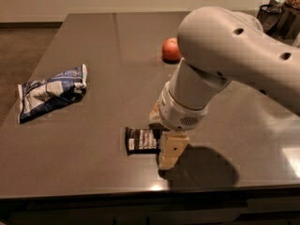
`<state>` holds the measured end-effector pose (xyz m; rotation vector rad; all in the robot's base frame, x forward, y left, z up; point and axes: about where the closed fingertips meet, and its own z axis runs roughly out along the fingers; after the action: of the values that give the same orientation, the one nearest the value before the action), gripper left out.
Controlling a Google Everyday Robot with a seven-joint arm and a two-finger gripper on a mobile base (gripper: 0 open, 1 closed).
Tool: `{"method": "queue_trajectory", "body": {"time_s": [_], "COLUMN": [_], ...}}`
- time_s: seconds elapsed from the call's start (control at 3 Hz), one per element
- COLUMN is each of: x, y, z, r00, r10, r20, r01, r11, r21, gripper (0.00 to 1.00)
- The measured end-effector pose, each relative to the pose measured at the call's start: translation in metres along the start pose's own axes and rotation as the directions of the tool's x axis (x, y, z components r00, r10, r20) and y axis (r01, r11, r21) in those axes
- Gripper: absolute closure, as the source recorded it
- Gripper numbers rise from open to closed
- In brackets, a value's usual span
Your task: Move rxbar chocolate near apple
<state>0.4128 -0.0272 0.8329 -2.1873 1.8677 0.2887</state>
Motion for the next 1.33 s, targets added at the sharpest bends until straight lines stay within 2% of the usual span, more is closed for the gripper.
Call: {"method": "queue_trajectory", "body": {"time_s": [1.0, 1.33], "x": [-0.005, -0.001], "y": [0.0, -0.006], "z": [-0.003, -0.013], "r00": [1.0, 0.999], "r10": [0.014, 0.035], "r20": [0.007, 0.021], "r01": [-0.014, -0.034], "r11": [0.9988, 0.9977], "r21": [-0.046, -0.058], "gripper": [0.96, 1.0]}}
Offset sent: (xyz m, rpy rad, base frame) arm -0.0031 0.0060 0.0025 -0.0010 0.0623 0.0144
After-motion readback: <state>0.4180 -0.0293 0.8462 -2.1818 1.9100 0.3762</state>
